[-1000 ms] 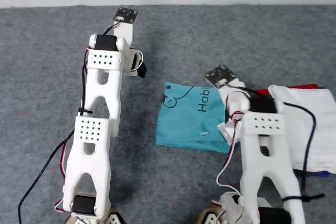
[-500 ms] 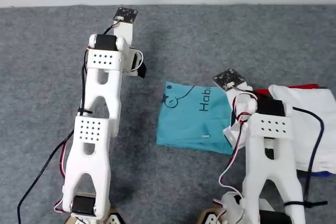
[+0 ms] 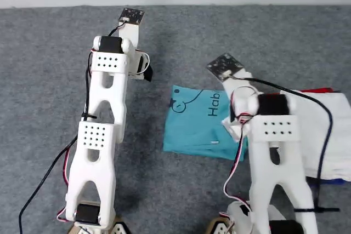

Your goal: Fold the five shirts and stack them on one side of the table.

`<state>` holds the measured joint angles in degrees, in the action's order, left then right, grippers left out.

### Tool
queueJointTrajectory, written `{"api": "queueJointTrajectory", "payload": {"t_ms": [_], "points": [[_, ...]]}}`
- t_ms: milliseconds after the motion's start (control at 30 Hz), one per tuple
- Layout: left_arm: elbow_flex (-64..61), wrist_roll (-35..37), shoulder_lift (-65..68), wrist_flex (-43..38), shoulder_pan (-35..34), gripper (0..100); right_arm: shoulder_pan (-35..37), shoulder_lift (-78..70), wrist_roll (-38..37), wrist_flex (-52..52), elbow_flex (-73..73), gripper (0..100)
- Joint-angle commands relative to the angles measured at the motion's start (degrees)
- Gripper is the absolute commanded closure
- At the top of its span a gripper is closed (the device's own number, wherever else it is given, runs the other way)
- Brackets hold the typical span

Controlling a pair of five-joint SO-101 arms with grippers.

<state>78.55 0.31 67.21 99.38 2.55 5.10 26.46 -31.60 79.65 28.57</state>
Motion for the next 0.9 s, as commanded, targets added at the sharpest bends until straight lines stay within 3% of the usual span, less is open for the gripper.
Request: {"api": "queueJointTrajectory", "payload": {"t_ms": [0, 467, 667, 867], "points": [[-0.4, 0.4, -0.9, 1.1, -0.4, 75, 0.9, -1.4, 1.1, -5.5, 4.2, 81.6], [-2.0, 0.2, -0.9, 1.1, -0.4, 75, -9.5, -2.1, -7.4, -21.3, 22.1, 81.6], [-2.0, 0.2, -1.0, 1.1, -0.4, 75, -9.3, 4.2, -6.2, -14.3, 17.8, 81.3], [-2.0, 0.2, -1.0, 1.1, -0.4, 75, -9.3, 11.3, 0.4, -8.0, 11.6, 81.1]]}}
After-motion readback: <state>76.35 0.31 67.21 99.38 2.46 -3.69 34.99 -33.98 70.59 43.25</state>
